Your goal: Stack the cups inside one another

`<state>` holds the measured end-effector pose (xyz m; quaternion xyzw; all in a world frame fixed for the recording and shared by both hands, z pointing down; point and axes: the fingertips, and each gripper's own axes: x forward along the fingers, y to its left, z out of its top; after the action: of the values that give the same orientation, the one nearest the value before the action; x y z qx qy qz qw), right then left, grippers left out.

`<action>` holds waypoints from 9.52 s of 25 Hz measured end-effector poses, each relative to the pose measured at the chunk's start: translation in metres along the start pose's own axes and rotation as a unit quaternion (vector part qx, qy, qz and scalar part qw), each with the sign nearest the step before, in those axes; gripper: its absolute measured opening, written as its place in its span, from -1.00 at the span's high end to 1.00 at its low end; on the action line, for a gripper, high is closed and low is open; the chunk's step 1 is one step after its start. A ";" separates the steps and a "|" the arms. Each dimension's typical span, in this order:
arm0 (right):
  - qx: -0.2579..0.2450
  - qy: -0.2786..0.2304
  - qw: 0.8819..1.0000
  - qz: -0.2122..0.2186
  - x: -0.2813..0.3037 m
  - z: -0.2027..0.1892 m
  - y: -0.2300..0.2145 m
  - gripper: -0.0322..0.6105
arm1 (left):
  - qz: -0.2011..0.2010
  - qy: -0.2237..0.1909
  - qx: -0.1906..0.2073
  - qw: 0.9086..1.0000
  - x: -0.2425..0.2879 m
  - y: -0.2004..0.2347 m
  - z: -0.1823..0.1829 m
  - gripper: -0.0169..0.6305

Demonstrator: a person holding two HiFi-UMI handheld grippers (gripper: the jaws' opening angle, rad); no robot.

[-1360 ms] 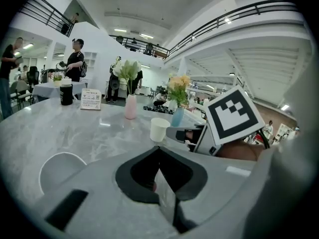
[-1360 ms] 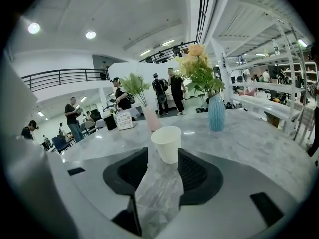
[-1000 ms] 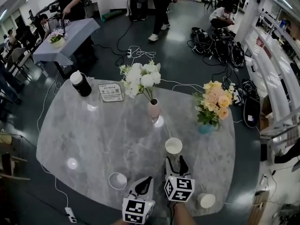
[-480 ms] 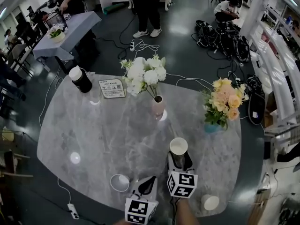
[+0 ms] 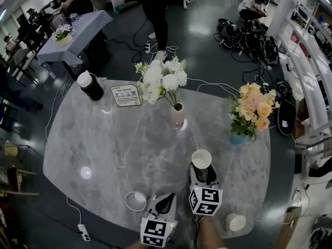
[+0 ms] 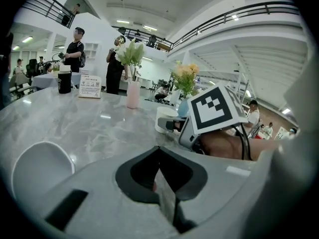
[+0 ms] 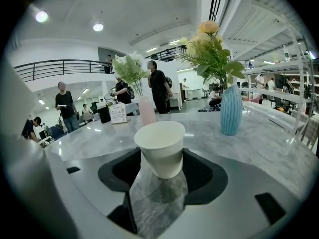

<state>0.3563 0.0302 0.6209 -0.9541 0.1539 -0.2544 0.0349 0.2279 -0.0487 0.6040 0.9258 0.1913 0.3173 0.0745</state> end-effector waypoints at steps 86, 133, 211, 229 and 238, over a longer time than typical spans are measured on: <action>-0.105 0.024 0.961 0.254 -0.149 -0.015 0.263 0.16 | 0.227 -0.121 -0.136 0.957 -0.229 0.126 -0.032 0.96; -0.063 -0.035 0.985 0.159 -0.148 0.032 0.213 0.46 | 0.191 -0.126 -0.111 0.967 -0.207 0.132 0.000 0.96; 0.137 -0.078 0.960 -0.232 -0.371 -0.078 -0.037 0.85 | -0.149 -0.018 0.124 0.981 -0.116 -0.145 -0.033 0.96; 0.158 -0.037 0.959 -0.233 -0.353 -0.132 -0.065 0.69 | -0.153 0.024 0.125 0.980 -0.070 -0.152 -0.075 0.96; 0.141 -0.026 0.964 -0.222 -0.317 -0.129 -0.083 0.46 | -0.145 0.032 0.128 0.981 -0.054 -0.146 -0.079 0.96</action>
<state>0.0541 0.2097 0.5943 -0.9560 -0.1006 -0.2500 0.1156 0.0951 0.0646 0.5981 0.8795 0.3650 0.3054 -0.0054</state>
